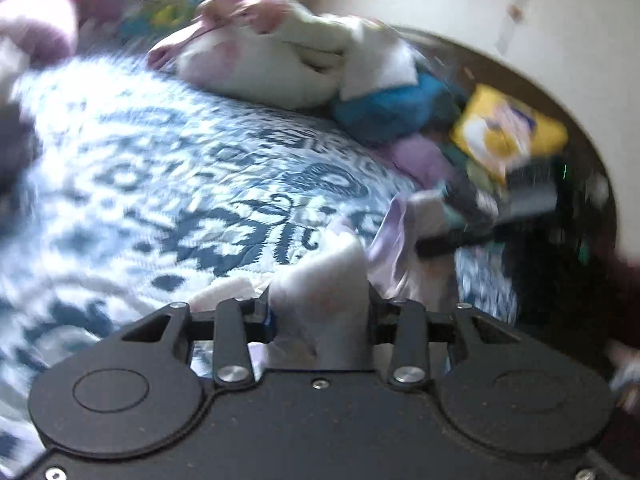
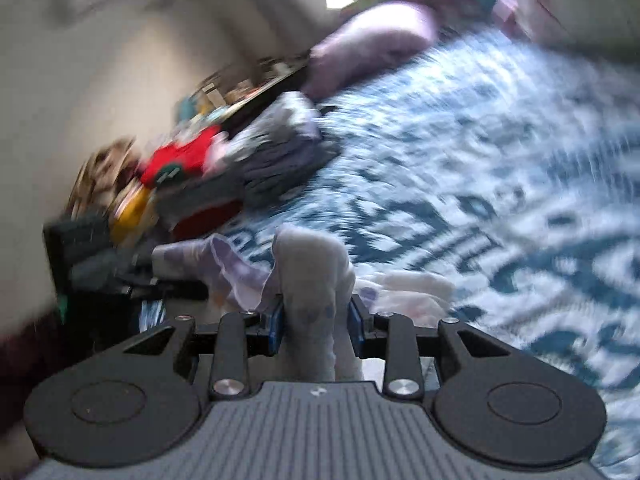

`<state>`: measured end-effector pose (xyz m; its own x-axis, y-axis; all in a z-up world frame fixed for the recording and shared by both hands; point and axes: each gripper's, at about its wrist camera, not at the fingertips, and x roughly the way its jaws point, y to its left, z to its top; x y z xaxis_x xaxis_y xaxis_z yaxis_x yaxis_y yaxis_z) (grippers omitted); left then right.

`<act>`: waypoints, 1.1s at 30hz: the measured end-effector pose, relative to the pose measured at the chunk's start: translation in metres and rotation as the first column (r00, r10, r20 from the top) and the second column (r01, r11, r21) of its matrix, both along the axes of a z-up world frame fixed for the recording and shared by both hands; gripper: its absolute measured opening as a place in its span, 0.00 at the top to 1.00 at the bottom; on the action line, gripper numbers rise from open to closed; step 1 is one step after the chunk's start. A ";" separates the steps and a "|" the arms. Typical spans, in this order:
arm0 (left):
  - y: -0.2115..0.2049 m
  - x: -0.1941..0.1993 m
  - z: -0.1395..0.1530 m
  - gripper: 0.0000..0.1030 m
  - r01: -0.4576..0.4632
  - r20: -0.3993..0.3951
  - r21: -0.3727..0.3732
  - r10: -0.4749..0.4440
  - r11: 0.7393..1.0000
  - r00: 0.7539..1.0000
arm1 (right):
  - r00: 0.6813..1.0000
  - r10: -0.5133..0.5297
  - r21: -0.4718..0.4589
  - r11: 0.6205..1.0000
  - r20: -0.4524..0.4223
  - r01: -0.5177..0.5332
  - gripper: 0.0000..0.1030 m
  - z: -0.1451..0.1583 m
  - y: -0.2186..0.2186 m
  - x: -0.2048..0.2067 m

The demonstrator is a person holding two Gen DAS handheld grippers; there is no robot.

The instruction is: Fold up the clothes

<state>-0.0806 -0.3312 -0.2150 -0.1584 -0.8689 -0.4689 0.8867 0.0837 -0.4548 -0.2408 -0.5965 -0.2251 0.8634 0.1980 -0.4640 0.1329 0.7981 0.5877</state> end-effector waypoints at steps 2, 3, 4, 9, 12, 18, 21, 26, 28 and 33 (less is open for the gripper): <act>-0.014 0.014 -0.013 0.64 -0.054 -0.094 0.000 0.053 0.999 0.994 | 0.999 -0.031 0.092 0.995 0.012 0.030 0.68 -0.018 -0.012 0.007; -0.017 0.020 -0.019 0.64 -0.075 -0.145 -0.006 0.074 0.997 0.987 | 0.999 -0.045 0.127 0.991 0.020 0.042 0.68 -0.025 -0.017 0.009; -0.017 0.028 -0.024 0.64 -0.096 -0.202 -0.010 0.092 0.995 0.975 | 0.998 -0.059 0.160 0.986 0.028 0.054 0.68 -0.032 -0.022 0.011; -0.026 0.060 -0.048 0.64 -0.144 -0.417 -0.048 0.111 0.988 0.902 | 0.989 -0.136 0.331 0.937 0.052 0.111 0.69 -0.066 -0.046 0.017; -0.029 0.072 -0.068 0.65 -0.178 -0.479 -0.039 0.138 0.983 0.867 | 0.983 -0.176 0.385 0.912 0.052 0.143 0.69 -0.084 -0.052 0.015; -0.037 0.082 -0.088 0.66 -0.175 -0.475 0.033 0.170 0.984 0.863 | 0.970 -0.230 0.439 0.881 0.075 0.175 0.69 -0.114 -0.052 0.015; -0.035 0.081 -0.083 0.61 -0.201 -0.447 0.033 0.194 0.979 0.873 | 0.960 -0.268 0.455 0.867 0.084 0.202 0.71 -0.124 -0.048 0.011; -0.006 0.066 -0.046 0.32 -0.320 -0.301 0.028 0.313 0.947 0.901 | 0.956 -0.283 0.399 0.888 0.081 0.229 0.60 -0.106 -0.038 0.011; 0.011 0.057 -0.031 0.32 -0.373 -0.266 0.015 0.363 0.928 0.893 | 0.958 -0.279 0.330 0.913 0.072 0.241 0.51 -0.090 -0.029 0.011; 0.034 0.014 -0.010 0.32 -0.413 -0.188 0.004 0.406 0.911 0.894 | 0.948 -0.312 0.188 0.936 0.061 0.296 0.44 -0.062 -0.010 0.002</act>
